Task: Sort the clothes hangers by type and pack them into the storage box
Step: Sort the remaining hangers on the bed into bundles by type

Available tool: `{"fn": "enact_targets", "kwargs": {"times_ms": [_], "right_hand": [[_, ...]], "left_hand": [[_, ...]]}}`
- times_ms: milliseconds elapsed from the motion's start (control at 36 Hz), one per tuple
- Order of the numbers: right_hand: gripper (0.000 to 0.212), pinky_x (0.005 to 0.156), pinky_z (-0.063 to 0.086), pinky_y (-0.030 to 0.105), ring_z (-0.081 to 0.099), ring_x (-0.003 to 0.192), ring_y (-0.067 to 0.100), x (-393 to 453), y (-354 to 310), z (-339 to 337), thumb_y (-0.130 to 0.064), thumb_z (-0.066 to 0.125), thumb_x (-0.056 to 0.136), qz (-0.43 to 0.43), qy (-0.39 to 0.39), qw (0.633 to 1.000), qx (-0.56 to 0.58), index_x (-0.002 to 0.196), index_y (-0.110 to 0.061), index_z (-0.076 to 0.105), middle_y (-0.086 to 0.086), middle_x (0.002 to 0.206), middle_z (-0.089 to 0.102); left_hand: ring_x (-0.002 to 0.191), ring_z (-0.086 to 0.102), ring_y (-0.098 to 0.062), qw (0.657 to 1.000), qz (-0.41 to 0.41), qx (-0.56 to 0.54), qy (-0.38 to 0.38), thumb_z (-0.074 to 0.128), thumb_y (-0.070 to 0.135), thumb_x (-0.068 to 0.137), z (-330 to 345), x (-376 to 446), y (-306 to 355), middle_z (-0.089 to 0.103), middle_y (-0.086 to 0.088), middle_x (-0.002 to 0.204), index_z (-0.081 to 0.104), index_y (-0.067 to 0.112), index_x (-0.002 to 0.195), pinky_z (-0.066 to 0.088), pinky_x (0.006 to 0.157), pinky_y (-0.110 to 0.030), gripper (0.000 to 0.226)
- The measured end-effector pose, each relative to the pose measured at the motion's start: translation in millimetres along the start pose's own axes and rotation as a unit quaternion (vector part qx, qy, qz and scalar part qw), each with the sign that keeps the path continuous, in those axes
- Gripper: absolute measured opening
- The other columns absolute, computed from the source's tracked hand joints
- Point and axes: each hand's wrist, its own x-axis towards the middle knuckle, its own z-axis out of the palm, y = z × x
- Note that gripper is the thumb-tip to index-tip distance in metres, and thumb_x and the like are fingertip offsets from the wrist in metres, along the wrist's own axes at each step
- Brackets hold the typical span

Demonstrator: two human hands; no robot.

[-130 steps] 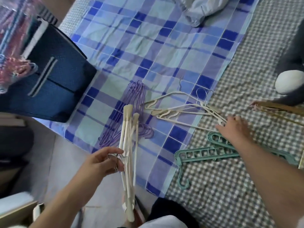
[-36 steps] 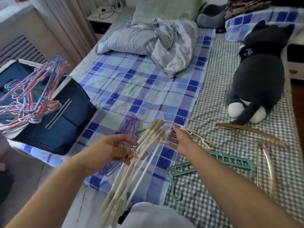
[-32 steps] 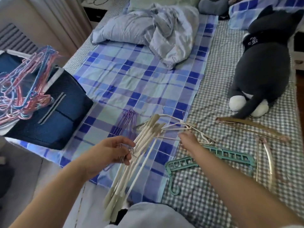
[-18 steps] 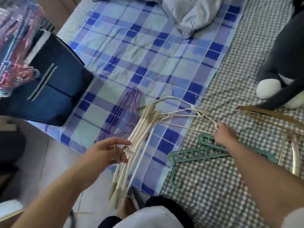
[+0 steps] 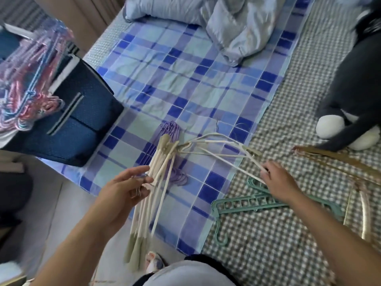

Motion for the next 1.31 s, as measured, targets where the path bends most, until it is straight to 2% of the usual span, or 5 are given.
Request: {"fn": "enact_targets", "kwargs": {"times_ms": [333, 583, 778, 1000, 1306], "right_hand": [[0.010, 0.053, 0.032, 0.030, 0.035, 0.056, 0.009, -132.3, -147.1, 45.6, -0.021, 0.051, 0.101, -0.095, -0.020, 0.955, 0.279, 0.098, -0.031, 0.051, -0.001, 0.070, 0.043], [0.021, 0.063, 0.038, 0.018, 0.050, 0.082, 0.004, -170.1, -184.0, 70.6, -0.028, 0.046, 0.104, -0.143, 0.041, 0.972, 0.183, 0.111, -0.046, 0.039, -0.018, 0.096, 0.047], [0.014, 0.068, 0.038, 0.016, 0.046, 0.081, -0.002, -171.7, -188.2, 76.3, -0.028, 0.043, 0.104, -0.129, 0.068, 0.973, 0.178, 0.118, -0.029, 0.048, -0.016, 0.093, 0.042], [0.010, 0.067, 0.043, 0.050, 0.047, 0.072, 0.030, -174.6, -184.5, 90.0, -0.036, 0.044, 0.101, -0.140, 0.020, 0.951, 0.276, 0.094, -0.031, 0.050, 0.005, 0.081, 0.049], [0.038, 0.098, 0.040, 0.023, 0.046, 0.119, 0.007, -130.4, -122.3, 76.3, -0.044, 0.042, 0.103, -0.073, -0.016, 0.992, 0.100, 0.133, -0.023, 0.053, -0.012, 0.126, 0.046]], "left_hand": [[0.090, 0.065, -0.031, 0.993, 0.039, -0.102, -0.053, 0.045, -0.002, 0.095, 21.3, -10.7, 14.6, 0.070, -0.016, 0.101, 0.054, 0.011, 0.133, 0.050, 0.099, -0.047, 0.041], [0.084, 0.067, -0.021, 0.986, 0.084, -0.117, -0.088, 0.060, 0.025, 0.101, 43.1, -33.3, 35.0, 0.071, -0.011, 0.103, 0.062, 0.014, 0.123, 0.053, 0.098, -0.042, 0.025], [0.069, 0.065, -0.017, 0.991, 0.110, -0.043, -0.060, 0.059, -0.011, 0.091, 42.1, -30.6, 37.4, 0.067, -0.008, 0.088, 0.067, 0.002, 0.119, 0.053, 0.076, -0.031, 0.032], [0.079, 0.065, -0.025, 0.988, 0.108, -0.048, -0.099, 0.055, 0.001, 0.099, 34.3, -33.3, 42.1, 0.069, -0.013, 0.094, 0.068, 0.002, 0.118, 0.057, 0.081, -0.034, 0.023], [0.082, 0.072, -0.022, 0.995, 0.081, -0.019, -0.063, 0.053, -0.001, 0.100, 9.0, -19.2, 30.9, 0.073, -0.010, 0.093, 0.066, 0.005, 0.121, 0.055, 0.082, -0.037, 0.025]]}}
